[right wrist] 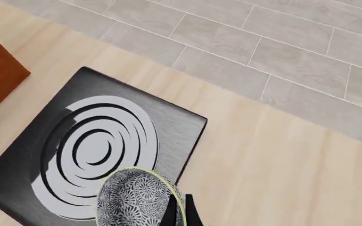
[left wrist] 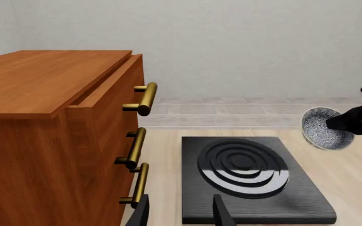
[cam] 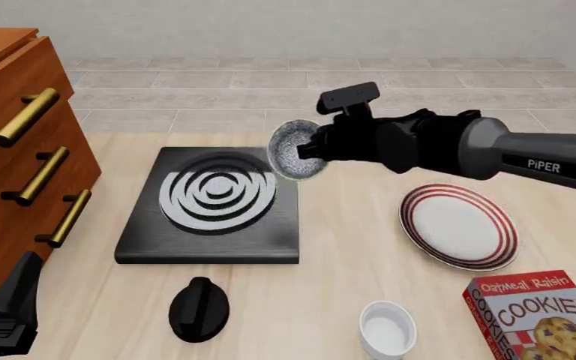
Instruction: Pick the akita bowl on the stove and place it on the plate.
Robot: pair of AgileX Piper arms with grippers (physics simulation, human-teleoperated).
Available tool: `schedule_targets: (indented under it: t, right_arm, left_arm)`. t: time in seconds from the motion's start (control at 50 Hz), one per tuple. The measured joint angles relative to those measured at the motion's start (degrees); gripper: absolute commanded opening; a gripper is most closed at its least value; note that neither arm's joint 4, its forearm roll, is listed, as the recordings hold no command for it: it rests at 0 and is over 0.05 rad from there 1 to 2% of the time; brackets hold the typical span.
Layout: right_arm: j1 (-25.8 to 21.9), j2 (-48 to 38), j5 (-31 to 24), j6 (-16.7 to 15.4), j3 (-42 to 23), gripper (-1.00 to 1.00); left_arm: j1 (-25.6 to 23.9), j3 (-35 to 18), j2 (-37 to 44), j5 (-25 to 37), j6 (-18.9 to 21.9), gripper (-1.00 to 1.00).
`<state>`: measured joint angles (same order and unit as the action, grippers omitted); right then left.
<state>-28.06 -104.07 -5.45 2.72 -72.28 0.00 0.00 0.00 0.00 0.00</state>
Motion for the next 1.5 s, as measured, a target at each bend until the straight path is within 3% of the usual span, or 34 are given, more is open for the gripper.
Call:
schedule_targets:
  t: [0.6, 1.5]
  right_arm:
    - [8.2, 3.7, 2.4, -0.2, 4.4, -1.00]
    - [18.2, 4.4, 10.5, -0.1, 14.9, -1.00]
  left_arm:
    - [0.0, 0.0, 0.0, 0.0, 0.0, 1.00]
    - [0.0, 0.0, 0.0, 0.0, 0.0, 1.00]
